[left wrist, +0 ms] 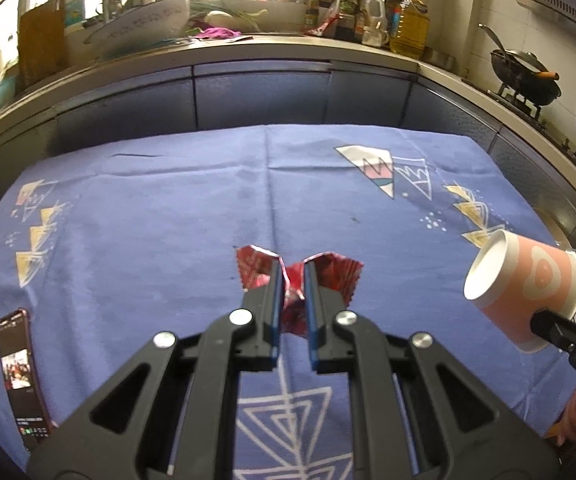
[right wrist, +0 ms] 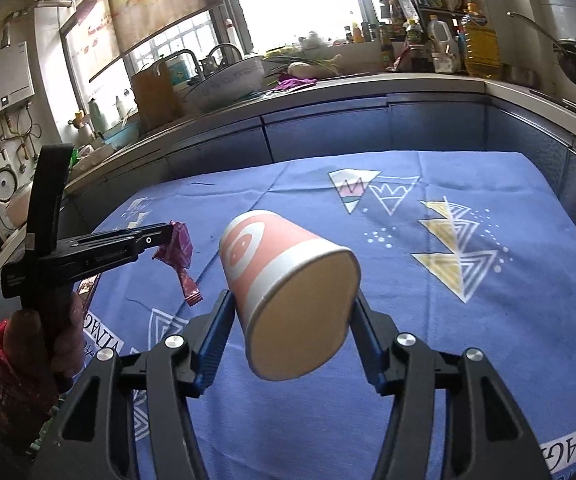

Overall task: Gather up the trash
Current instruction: 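Close the left gripper on the red wrapper and lift it while the right holds the cup, then carry the red wrapper and pink cup over the wastebasket with both grippers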

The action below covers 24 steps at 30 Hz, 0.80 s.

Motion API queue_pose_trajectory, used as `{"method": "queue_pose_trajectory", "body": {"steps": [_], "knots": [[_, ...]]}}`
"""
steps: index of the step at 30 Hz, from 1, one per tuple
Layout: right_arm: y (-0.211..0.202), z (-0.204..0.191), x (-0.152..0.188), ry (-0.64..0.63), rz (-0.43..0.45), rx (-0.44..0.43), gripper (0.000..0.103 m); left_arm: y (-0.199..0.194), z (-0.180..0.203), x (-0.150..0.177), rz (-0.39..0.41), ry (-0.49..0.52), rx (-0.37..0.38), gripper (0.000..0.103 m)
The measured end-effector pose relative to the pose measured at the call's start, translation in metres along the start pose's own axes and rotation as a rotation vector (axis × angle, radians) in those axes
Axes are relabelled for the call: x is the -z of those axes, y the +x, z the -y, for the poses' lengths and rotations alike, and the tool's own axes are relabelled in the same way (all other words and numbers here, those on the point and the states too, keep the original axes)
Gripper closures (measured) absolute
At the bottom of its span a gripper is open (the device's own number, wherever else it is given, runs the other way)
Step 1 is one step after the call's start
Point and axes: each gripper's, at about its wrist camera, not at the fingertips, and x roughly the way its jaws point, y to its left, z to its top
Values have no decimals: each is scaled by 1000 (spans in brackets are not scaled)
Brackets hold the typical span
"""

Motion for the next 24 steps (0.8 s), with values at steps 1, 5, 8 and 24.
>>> {"method": "queue_pose_trajectory", "body": {"steps": [1,5,8,24], "knots": [[1,-2,-2,-3,-2,-3,47,0,-2,0,2,0,-10,93],[8,-8,-7,-1,-8,-26,47,-2,-12,2,3,-11,-37,93],[12,-15,-10,-14,-9,-40,47,-2,-20,3,2,-21,-59,93],[13,-1,-7,15,-11,-18,47,-2,-15,-9,5,2,-73,93]]}}
